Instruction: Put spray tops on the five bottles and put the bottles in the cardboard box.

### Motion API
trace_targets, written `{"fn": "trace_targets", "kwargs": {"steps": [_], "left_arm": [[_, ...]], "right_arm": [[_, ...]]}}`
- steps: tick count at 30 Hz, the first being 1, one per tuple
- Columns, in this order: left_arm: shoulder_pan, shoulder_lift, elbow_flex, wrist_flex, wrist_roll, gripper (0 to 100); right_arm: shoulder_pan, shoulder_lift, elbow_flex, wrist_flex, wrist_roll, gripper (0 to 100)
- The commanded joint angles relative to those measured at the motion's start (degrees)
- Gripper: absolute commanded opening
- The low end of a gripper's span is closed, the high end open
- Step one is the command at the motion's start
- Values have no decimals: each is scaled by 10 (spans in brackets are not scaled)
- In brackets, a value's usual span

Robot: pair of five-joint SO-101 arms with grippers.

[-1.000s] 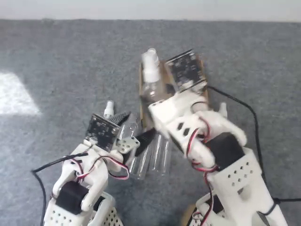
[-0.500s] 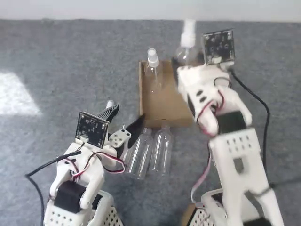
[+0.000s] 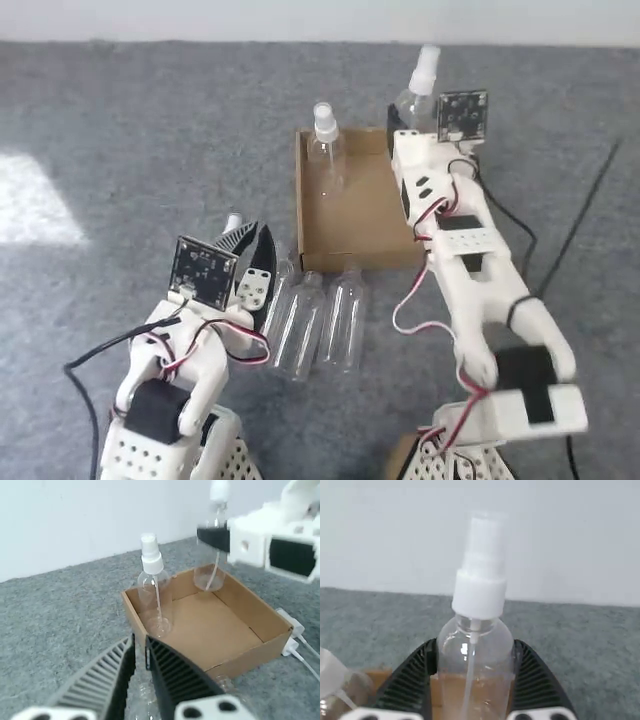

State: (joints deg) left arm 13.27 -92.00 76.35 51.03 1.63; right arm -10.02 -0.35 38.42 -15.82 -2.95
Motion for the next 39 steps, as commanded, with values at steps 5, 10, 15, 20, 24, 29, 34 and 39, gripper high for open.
{"fn": "trace_targets", "kwargs": {"steps": [5, 10, 15, 20, 24, 29, 34, 39], "left_arm": [[-3, -7, -4, -18, -2, 23], [-3, -7, -5, -18, -2, 23], [-3, -7, -6, -17, -2, 23], [-3, -7, -6, -16, -2, 23], [-3, -7, -6, -16, -2, 23], [-3, -7, -6, -16, -2, 23], [-3, -7, -6, -16, -3, 23], [-3, -7, -6, -16, -3, 23]], "right_arm": [[-10, 73, -19, -64, 9, 6], [-32, 101, -19, -88, 9, 6], [-32, 129, -19, -123, 10, 6], [-32, 131, -19, -124, 10, 6], [-32, 134, -18, -123, 10, 11], [-31, 131, -15, -120, 10, 74], [-32, 131, -15, -120, 11, 174], [-36, 134, -15, -122, 62, 180]]}}
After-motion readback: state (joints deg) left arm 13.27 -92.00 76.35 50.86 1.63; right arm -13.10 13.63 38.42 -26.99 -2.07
